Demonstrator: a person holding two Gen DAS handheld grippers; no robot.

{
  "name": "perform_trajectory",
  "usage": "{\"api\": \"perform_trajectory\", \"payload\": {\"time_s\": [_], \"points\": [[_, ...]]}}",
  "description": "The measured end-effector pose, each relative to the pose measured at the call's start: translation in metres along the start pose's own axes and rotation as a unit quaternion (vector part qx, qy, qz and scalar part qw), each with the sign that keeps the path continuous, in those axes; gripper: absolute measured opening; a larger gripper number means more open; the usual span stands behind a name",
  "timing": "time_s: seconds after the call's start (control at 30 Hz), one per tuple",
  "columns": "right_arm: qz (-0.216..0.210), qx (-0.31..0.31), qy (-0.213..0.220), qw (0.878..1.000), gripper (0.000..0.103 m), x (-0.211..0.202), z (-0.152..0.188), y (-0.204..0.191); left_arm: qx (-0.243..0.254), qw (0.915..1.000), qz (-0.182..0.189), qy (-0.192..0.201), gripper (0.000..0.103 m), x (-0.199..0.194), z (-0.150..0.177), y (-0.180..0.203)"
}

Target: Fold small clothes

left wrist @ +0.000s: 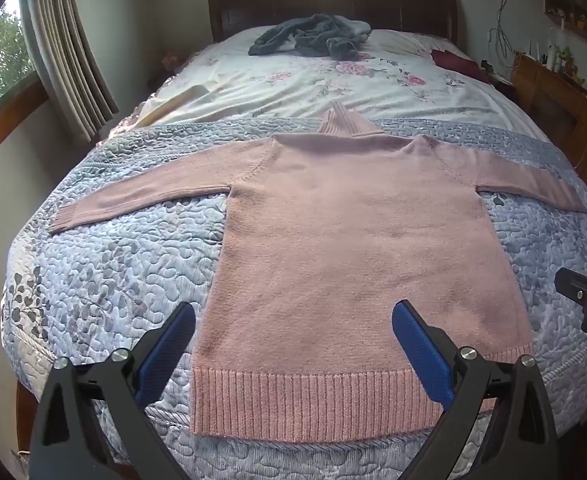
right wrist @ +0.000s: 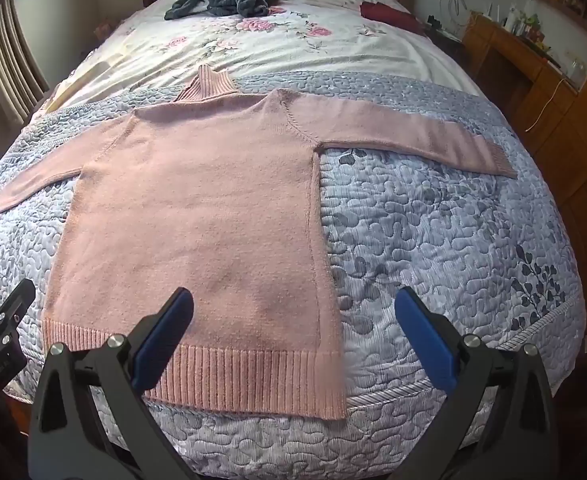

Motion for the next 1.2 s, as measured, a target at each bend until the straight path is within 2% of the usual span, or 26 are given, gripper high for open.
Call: {"api": "perform_trajectory", "payload": {"time_s": [0.33, 0.67, 1.2], "points": [[-0.003, 0.001, -0.003, 1.000, 0.100, 0.003, 0.003, 0.000, 0.001, 1.0000, -0.003, -0.005, 0.099, 0.002, 0.004, 0.009], [-0.006, 0.002, -0.003, 1.000, 0.100, 0.003, 0.002, -0.001, -0.001, 1.0000, -0.001, -0.003, 0.099, 0.005, 0.003, -0.004], [-0.008, 0.004, -0.004, 1.000, 0.100, 0.005, 0.000, -0.001, 0.004, 1.0000, -0.004, -0.003, 0.099, 0.004, 0.002, -0.001]]}}
Point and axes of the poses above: each gripper's, at about its wrist camera, not at the fingertips, and x roughly the way its jaws point, y to its right, z to its underside, the point moved 4 cm from there along x, roughly the way its jaws point, and after that the axes turned 14 degrees about -x, right-handed, at the moved point
